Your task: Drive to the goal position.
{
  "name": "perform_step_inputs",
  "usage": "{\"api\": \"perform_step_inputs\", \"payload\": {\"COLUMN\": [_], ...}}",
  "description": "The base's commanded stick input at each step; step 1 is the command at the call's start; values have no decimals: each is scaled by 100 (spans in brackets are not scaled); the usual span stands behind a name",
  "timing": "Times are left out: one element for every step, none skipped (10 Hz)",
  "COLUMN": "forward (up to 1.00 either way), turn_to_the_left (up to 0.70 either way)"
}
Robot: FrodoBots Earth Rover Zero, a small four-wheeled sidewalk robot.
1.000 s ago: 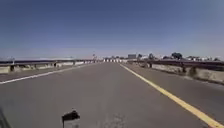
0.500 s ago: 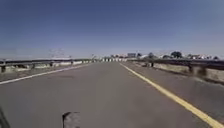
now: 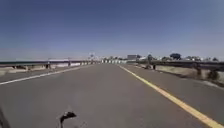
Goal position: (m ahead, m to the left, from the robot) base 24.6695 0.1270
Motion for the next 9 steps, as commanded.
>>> {"api": "perform_step_inputs", "payload": {"forward": [100,100,100,100,100,100,100,100,100], "turn_to_the_left": [0,0,0,0,0,0,5,18,24]}}
